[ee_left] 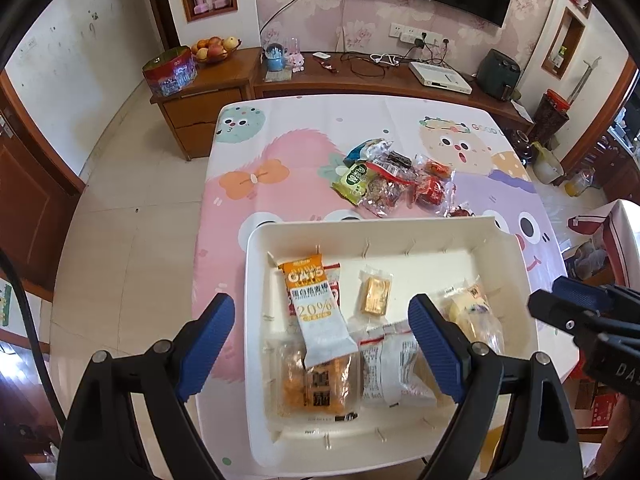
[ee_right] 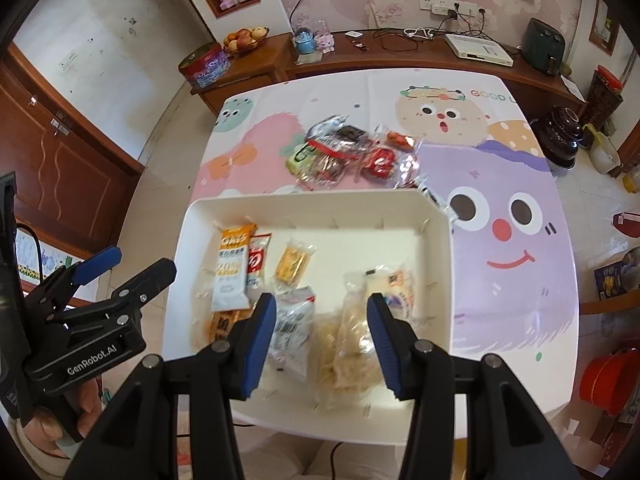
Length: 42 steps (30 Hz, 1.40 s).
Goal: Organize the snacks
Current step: 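Move both grippers back over the snack pile on the tablecloth, then grasp the blue-and-white wrapped snack with left gripper while right grasps red-labelled pack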
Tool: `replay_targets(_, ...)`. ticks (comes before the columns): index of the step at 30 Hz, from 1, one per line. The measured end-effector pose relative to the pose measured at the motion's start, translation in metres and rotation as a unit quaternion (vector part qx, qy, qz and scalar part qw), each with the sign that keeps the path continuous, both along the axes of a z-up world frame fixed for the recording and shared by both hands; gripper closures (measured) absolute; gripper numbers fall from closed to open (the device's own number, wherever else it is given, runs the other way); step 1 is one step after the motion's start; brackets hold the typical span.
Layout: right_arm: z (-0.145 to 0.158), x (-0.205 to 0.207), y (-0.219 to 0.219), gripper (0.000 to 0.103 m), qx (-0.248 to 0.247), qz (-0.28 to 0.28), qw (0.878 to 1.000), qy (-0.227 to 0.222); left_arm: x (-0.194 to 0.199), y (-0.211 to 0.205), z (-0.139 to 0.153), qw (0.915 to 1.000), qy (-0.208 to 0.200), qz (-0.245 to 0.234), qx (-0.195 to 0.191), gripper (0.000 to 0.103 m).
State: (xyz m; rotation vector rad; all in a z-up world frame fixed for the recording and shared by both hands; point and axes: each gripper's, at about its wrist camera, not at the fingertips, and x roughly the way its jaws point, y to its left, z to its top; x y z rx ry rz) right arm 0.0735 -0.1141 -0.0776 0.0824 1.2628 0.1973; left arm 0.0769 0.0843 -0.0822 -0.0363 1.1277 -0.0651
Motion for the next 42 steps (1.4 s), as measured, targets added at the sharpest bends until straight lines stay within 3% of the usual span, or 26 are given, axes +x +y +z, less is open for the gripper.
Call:
replay_targets(8, -0.004, 0.05, -0.022, 0.055, -0.028, 0.011, 0.999, -0.016, 0.063, -0.006, -0.011, 0.9997, 0.023, 0.0, 0.005, 0.015)
replay_targets(17, -0.012, 0.142, -0.044, 0.055, -0.079, 0.058, 0.994, -0.045, 0.171, -0.036, -0.02, 0.9964, 0.031, -0.06, 0.052, 0.015)
replay_targets(24, -0.05, 0.209, -0.047, 0.055, -0.093, 0.106, 0.99, -0.031, 0.242, -0.062, -0.052, 0.9914, 0.037, -0.107, 0.066, 0.016)
replay_targets(27, -0.073, 0.228, -0.048, 0.055, -0.097, 0.125, 0.987, -0.016, 0.267, -0.069, -0.076, 0.988, 0.054, -0.119, 0.083, 0.024)
replay_targets(36, -0.142, 0.255, -0.046, 0.055, -0.114, 0.175, 0.977, 0.037, 0.297, -0.092, -0.132, 0.9761, 0.114, -0.165, 0.084, 0.027)
replay_targets(42, -0.165, 0.258, -0.037, 0.055, -0.118, 0.199, 0.971, 0.051, 0.303, -0.106, -0.153, 0.9703, 0.135, -0.182, 0.084, 0.027)
